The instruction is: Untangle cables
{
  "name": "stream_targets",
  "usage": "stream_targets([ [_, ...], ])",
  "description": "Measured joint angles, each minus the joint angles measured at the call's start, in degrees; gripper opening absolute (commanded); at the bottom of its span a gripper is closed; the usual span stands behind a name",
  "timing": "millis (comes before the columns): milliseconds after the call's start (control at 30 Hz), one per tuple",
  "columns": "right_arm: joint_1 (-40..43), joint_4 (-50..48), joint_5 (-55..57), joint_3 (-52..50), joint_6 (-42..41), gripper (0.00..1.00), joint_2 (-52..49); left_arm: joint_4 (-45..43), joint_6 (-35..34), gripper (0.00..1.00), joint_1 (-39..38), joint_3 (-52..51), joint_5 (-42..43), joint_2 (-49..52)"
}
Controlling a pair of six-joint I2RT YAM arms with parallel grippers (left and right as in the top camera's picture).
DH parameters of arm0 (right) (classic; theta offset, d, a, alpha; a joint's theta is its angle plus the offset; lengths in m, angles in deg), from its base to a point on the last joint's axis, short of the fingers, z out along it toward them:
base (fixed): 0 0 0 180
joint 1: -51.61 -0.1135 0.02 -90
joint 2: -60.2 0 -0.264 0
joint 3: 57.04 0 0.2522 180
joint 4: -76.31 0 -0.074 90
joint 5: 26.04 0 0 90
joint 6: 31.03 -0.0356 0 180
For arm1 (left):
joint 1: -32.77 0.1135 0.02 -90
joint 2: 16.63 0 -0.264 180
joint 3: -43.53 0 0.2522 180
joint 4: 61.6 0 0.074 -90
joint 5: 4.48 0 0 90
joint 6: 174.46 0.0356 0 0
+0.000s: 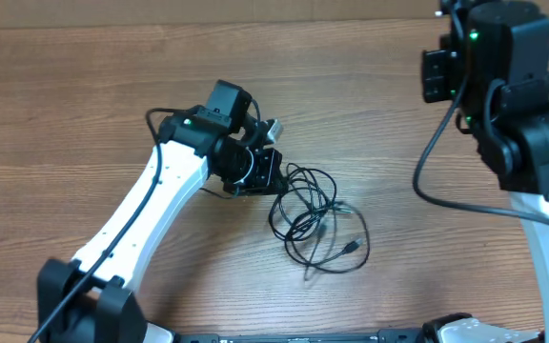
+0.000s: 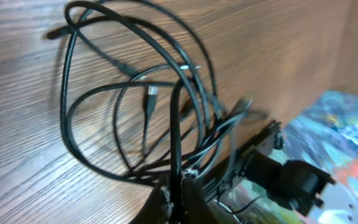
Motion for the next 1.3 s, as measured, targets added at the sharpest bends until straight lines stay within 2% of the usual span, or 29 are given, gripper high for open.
stream_targets([
  [100,1.31,2.19,-4.81,0.00,1.16,0.50,-0.11,0.09,0.85,0.04,0.70,0.15,0.48,-3.52],
  [133,1.33,2.95,-6.86,0.00,1.62,0.63,-0.11,0.11,1.01,0.04,1.05,0.50,0.48,-4.87],
  [200,1.29,4.46,-11.89,0.00,3.23,0.68,-0.11,0.09,1.25,0.04,1.75,1.70,0.15,-7.17],
  [400,1.27,8.92,-26.25,0.13,4.72,0.69,-0.92,1.88,1.46,0.04,3.93,8.15,-2.25,-12.20],
  [700,1.11,14.45,-44.70,0.20,9.64,0.69,-5.31,5.90,2.08,0.04,4.31,15.34,-4.52,-12.72],
  [967,-1.36,12.90,-51.17,-1.73,11.58,0.69,-6.56,6.08,2.47,0.04,4.31,18.99,-5.95,-12.72],
  [1300,-6.05,8.68,-53.99,-10.27,12.02,0.69,-7.30,5.95,2.03,0.04,5.60,21.81,-9.25,-12.72],
])
